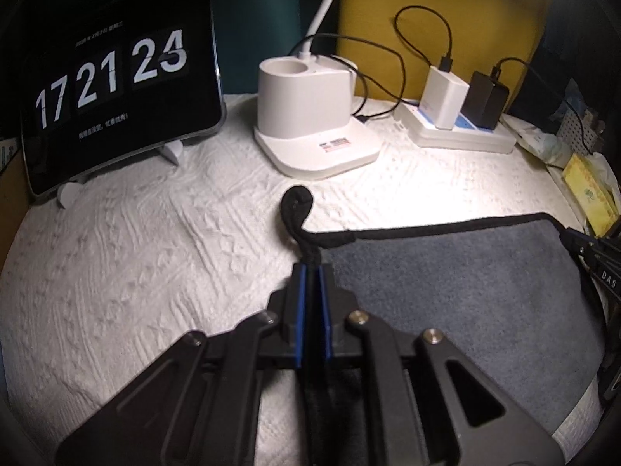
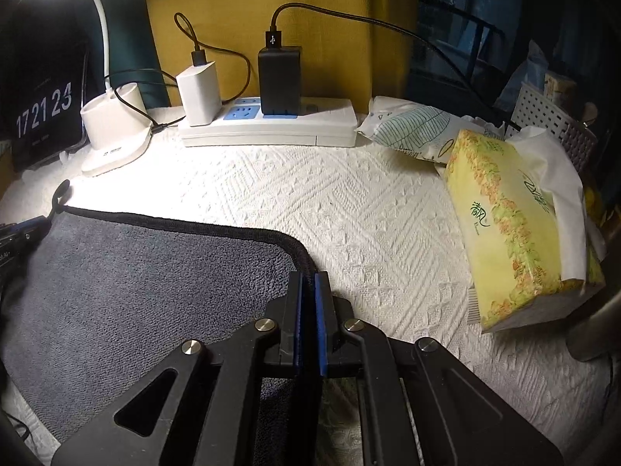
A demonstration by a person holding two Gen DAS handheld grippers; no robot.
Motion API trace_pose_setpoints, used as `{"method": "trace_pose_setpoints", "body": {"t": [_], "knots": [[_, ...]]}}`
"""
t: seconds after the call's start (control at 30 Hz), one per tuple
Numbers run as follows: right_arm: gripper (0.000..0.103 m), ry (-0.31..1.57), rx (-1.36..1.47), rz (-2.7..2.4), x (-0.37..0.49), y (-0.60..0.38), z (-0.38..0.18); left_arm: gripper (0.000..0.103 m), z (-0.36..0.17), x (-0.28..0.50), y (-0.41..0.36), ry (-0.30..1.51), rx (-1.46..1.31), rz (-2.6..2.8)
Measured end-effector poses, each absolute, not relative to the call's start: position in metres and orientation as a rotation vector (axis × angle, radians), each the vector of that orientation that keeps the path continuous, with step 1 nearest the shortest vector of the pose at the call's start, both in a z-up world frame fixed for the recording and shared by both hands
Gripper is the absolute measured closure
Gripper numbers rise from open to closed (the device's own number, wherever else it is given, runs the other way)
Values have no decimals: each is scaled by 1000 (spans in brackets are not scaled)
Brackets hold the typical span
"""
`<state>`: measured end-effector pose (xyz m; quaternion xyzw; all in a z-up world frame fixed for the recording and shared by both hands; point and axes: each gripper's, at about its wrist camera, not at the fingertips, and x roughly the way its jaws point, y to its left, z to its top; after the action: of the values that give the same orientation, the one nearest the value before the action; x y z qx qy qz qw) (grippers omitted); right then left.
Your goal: Fold towel
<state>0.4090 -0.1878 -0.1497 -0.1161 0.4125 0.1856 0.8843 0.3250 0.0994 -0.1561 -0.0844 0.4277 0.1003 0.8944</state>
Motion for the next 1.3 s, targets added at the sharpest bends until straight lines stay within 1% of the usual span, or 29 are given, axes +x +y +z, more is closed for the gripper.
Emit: {"method": "trace_pose_setpoints", "body": {"t": [0.13,0.2,0.3,0.37,0.47,0.67,0.9,1.0,1.03,1.07,1.1,1.13,1.17,1.23,1.3], "knots": [[96,864,-231,385,411,-189,-150,89,-155,325,101,890,-181,226],[95,869,-217,390,412,-191,-149,88,-153,324,102,888,-187,233],[86,871,-208,383,410,-194,-146,87,-149,320,99,868,-172,249],[73,865,-200,381,409,-195,-144,85,-147,317,97,856,-164,256],[63,853,-195,378,407,-196,-139,84,-147,316,97,856,-166,261],[59,832,-191,379,400,-197,-128,82,-136,306,97,830,-179,271],[57,798,-180,377,386,-202,-113,81,-122,294,97,802,-163,312],[57,786,-179,376,379,-204,-106,79,-118,290,97,793,-162,319],[57,783,-178,376,377,-205,-104,73,-116,288,96,793,-159,322],[57,779,-177,377,375,-205,-102,63,-116,287,95,793,-160,318],[57,775,-177,377,372,-206,-100,33,-114,284,94,791,-165,309],[56,772,-177,378,371,-206,-99,12,-112,282,93,784,-177,300],[55,769,-177,379,368,-206,-97,10,-110,280,92,774,-186,290],[50,761,-175,379,363,-208,-93,10,-104,275,87,762,-182,277],[49,754,-173,380,358,-209,-89,10,-100,272,85,755,-181,273]]}}
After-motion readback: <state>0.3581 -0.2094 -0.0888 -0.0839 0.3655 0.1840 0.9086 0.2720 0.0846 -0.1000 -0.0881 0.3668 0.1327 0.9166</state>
